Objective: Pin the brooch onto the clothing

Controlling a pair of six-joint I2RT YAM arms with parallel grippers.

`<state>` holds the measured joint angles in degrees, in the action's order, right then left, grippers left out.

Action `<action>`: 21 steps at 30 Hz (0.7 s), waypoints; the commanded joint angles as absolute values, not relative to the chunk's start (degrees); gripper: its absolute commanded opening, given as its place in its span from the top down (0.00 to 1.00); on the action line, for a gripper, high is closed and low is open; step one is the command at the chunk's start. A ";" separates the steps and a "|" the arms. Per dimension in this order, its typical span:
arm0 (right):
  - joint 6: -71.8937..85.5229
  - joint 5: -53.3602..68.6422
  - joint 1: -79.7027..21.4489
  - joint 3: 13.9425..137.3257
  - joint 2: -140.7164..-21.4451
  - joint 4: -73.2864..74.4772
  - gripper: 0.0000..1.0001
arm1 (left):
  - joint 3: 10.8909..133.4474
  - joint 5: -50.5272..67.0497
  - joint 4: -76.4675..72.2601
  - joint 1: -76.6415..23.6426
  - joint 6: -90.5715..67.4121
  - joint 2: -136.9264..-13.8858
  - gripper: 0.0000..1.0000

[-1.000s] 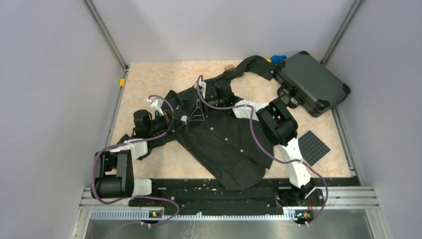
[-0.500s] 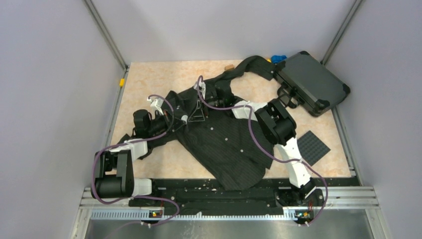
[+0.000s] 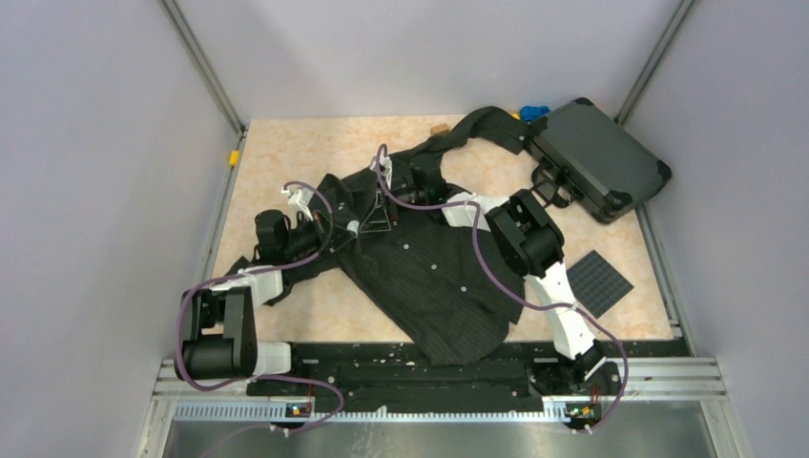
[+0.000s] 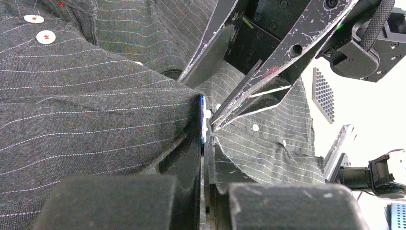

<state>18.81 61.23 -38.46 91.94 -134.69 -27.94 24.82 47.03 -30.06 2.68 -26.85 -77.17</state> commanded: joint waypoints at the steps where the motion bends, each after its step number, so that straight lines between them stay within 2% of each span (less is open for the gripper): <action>1: 19.94 62.79 -38.94 95.07 -135.09 -32.22 0.56 | 24.79 49.38 -33.57 2.70 -26.37 -77.52 1.00; 21: 17.99 60.15 -39.94 98.45 -136.94 -26.23 0.54 | 24.70 49.75 -34.02 2.64 -26.54 -77.52 1.00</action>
